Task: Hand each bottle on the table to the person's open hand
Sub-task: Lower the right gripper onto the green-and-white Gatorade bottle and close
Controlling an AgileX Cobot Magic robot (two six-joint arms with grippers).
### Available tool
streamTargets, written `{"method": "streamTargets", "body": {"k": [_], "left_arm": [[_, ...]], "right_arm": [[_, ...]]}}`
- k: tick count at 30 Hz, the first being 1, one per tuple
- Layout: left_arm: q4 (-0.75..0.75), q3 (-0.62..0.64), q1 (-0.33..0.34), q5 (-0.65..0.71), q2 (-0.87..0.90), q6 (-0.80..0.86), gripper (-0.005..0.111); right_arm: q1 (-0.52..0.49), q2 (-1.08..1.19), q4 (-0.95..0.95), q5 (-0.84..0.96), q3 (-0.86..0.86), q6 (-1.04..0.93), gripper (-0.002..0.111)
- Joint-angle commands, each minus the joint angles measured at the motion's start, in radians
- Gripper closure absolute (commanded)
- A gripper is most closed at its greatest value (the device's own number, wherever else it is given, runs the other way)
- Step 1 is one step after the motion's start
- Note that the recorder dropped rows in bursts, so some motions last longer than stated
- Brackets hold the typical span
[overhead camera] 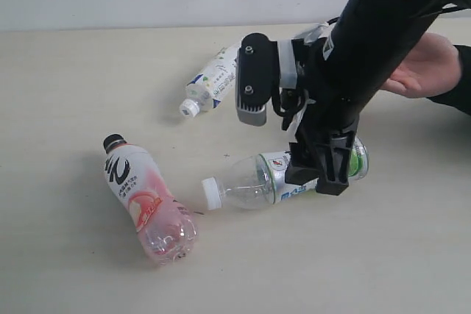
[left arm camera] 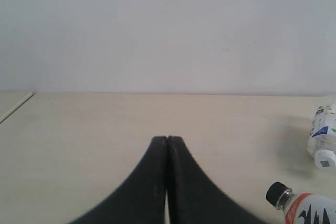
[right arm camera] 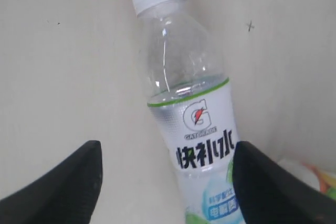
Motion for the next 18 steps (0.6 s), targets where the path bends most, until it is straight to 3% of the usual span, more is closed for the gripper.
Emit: {"method": "streamTargets", "body": {"k": [1,5,12,18], "left_arm": [[0.001,0.000,0.001,-0.002,-0.007,-0.002,0.107],[0.001,0.000,0.001,-0.002,-0.007,-0.002,0.107],[0.001,0.000,0.001,-0.002,-0.007,-0.002,0.107],[0.001,0.000,0.001,-0.002,-0.007,-0.002,0.107]], "right_arm": [[0.025,0.043,-0.019,-0.068,-0.010,-0.109,0.040],[0.032,0.080,-0.035,-0.124,-0.010,-0.113,0.033],[0.032,0.153,-0.087,-0.131,-0.010,-0.115,0.032],[0.032,0.207,-0.089,-0.199,-0.010,-0.115,0.023]]}}
